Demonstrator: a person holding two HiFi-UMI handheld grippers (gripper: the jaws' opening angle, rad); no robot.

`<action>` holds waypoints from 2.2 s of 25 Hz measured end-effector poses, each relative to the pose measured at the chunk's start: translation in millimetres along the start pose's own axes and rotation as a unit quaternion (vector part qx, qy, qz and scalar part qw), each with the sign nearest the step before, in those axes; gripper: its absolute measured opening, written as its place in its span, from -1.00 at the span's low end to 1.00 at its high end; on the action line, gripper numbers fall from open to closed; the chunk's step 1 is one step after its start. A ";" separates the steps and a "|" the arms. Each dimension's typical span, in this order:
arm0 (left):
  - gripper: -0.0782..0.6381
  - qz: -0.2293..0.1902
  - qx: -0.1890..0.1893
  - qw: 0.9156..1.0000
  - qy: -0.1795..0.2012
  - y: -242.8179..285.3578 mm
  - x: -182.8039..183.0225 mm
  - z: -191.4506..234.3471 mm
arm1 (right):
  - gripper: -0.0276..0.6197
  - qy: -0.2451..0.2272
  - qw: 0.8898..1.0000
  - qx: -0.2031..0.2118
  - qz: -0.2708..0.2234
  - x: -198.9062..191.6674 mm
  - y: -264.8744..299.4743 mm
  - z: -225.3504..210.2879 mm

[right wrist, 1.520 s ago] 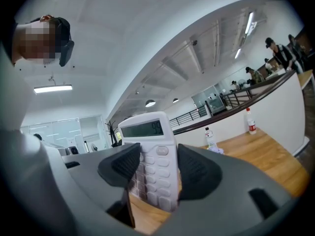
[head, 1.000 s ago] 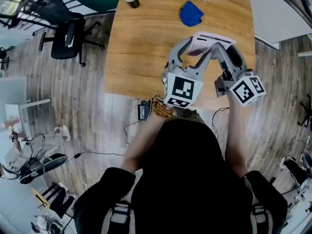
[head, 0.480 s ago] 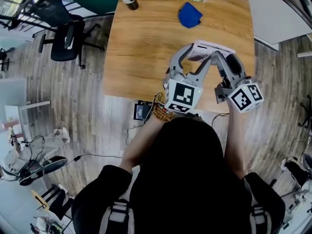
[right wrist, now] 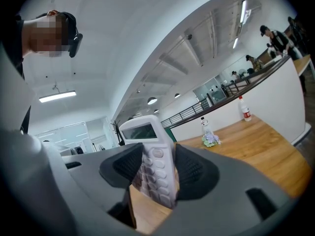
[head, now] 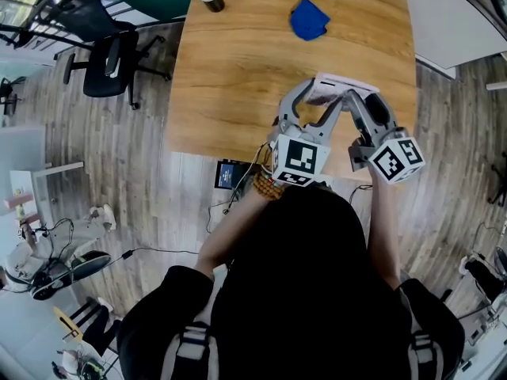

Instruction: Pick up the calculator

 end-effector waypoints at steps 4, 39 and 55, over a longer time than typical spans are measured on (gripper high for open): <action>0.01 0.002 -0.003 1.000 -0.004 -7.1 -8.5 -3.2 | -0.24 -0.002 1.000 -0.003 0.011 -11.5 -2.7 0.0; -0.05 0.056 -0.011 0.996 -0.064 -18.7 -59.4 -18.2 | -0.27 -0.021 0.993 -0.053 0.101 -61.9 -11.7 -15.8; -0.08 0.062 -0.008 0.996 -0.061 -17.5 -59.0 -19.6 | -0.27 -0.013 0.993 -0.052 0.105 -62.6 -13.5 -18.9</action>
Point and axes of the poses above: the fingertips, and each gripper's own axes: y forward along the fingers, z to its left, x out of its top, the point moved 2 cm from there along -y, backward along the fingers, and after that the axes turned 10 degrees about y, right-handed, at the moved point
